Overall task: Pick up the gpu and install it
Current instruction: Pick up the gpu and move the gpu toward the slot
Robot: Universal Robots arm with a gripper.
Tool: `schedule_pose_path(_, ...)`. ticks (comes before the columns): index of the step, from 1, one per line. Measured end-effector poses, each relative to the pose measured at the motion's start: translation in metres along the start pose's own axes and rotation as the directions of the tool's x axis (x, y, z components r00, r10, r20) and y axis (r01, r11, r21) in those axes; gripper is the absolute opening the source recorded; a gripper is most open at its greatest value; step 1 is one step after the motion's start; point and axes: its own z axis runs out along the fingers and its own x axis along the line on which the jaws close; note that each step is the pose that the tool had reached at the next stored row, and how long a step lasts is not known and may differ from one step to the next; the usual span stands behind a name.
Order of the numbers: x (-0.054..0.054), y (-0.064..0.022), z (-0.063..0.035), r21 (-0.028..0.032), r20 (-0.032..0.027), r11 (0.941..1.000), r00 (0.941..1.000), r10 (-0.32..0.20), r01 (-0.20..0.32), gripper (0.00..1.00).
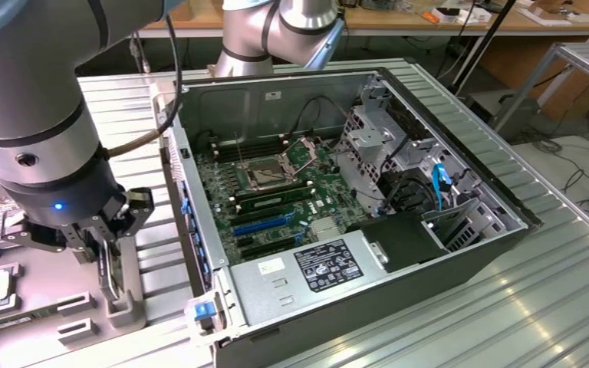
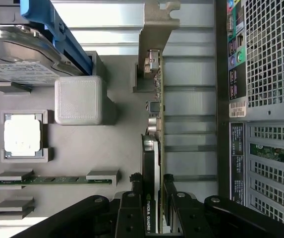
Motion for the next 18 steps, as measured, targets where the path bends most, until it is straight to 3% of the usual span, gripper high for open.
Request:
schedule_pose_path(12, -0.001, 0.0042, -0.0599, -0.0068, -0.0001, 1.0000, 1.0000, 0.000, 0.000, 0.27)
schedule_pose_path(18, -0.002, 0.0059, -0.0841, -0.0105, 0.0000, 0.9999, 1.0000, 0.000, 0.000, 0.27)
